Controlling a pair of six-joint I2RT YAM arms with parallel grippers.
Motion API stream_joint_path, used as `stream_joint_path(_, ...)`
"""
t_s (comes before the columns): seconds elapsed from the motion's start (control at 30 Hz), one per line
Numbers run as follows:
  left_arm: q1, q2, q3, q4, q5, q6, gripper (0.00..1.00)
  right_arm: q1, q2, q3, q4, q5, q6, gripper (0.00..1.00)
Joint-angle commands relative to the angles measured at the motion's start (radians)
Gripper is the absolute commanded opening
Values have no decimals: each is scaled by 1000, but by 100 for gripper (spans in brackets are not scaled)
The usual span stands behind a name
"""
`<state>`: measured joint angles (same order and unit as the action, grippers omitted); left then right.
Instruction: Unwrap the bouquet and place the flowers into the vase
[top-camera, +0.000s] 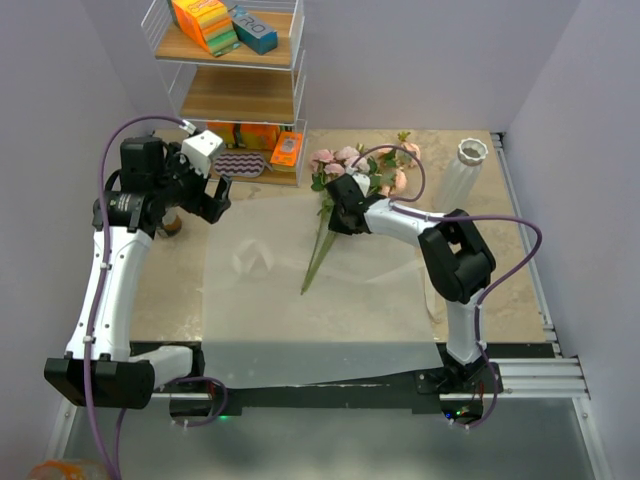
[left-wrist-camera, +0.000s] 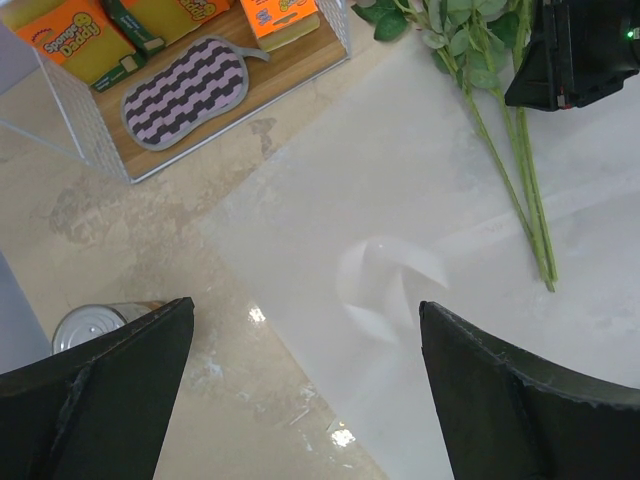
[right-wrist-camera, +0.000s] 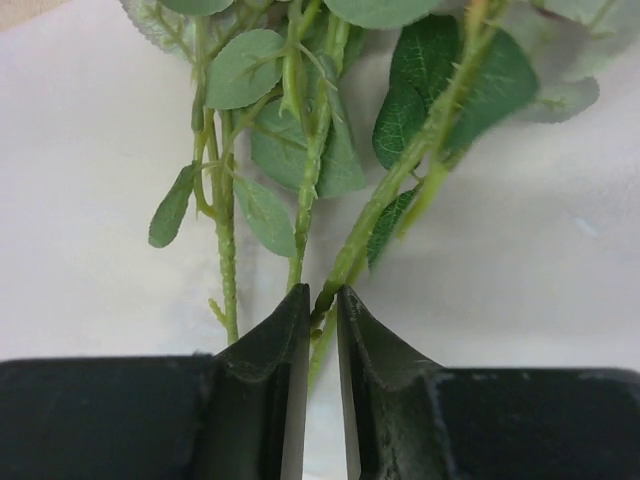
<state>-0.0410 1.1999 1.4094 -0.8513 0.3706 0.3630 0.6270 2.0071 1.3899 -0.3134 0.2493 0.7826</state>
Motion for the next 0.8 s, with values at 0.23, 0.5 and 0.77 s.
stream_joint_path(0.23,-5,-23,-7,9,11,17,99,-7,-62,-31,66,31,32,0)
stream_joint_path(0.5,-5,-23,-10,6,16,14,99,-7,-232,-129,105,71,29,0)
stream_joint_path(0.77,-5,-25,-10,5,25,10,99,-7,-485,-219,206,33,-95,0)
